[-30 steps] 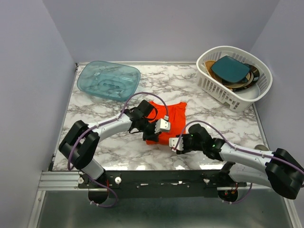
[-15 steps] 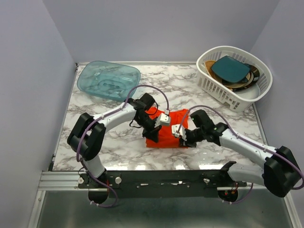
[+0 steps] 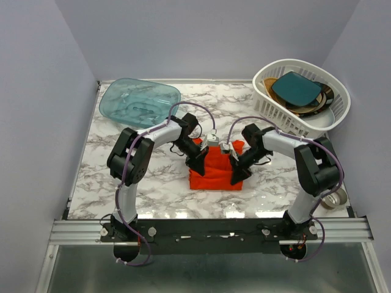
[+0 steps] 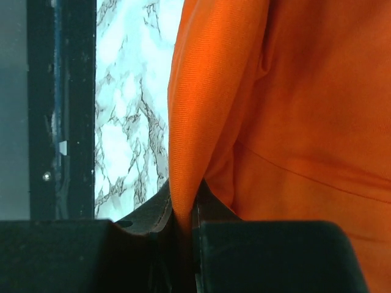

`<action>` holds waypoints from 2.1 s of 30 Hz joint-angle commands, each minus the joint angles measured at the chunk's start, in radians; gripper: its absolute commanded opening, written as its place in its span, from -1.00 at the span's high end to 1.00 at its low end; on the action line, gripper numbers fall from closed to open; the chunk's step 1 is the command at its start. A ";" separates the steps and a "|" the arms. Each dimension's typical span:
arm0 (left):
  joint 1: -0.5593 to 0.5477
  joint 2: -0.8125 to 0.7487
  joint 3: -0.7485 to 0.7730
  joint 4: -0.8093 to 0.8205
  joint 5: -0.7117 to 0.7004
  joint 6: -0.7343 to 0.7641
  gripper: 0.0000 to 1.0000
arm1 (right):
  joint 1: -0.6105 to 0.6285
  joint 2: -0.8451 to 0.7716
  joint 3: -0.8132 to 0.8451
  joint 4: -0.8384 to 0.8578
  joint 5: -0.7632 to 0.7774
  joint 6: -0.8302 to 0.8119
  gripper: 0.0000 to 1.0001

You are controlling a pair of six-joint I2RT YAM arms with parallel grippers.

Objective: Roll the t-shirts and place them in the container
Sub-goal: Roll the T-shirt to the center of the board.

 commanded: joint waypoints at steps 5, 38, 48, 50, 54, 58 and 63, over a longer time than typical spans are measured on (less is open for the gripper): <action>0.049 0.115 0.096 -0.173 -0.047 0.094 0.80 | -0.051 0.246 0.153 -0.314 0.034 -0.118 0.85; -0.061 -0.624 -0.417 0.508 -0.502 -0.143 -0.19 | -0.060 0.616 0.457 -0.496 0.090 0.165 0.76; -0.689 -0.919 -0.992 1.291 -1.186 -0.107 -0.52 | -0.060 0.679 0.509 -0.535 0.097 0.214 0.76; -0.734 -0.883 -1.063 1.413 -1.210 -0.044 -0.51 | -0.059 0.679 0.508 -0.533 0.097 0.214 0.76; -0.775 -0.783 -1.137 1.567 -1.268 0.048 -0.52 | -0.057 0.682 0.509 -0.547 0.091 0.189 0.77; -0.775 -0.682 -1.168 1.650 -1.259 0.076 -0.55 | -0.059 0.687 0.515 -0.558 0.089 0.178 0.76; -0.783 -0.645 -1.200 1.686 -1.250 0.116 -0.97 | -0.057 0.695 0.520 -0.562 0.086 0.180 0.77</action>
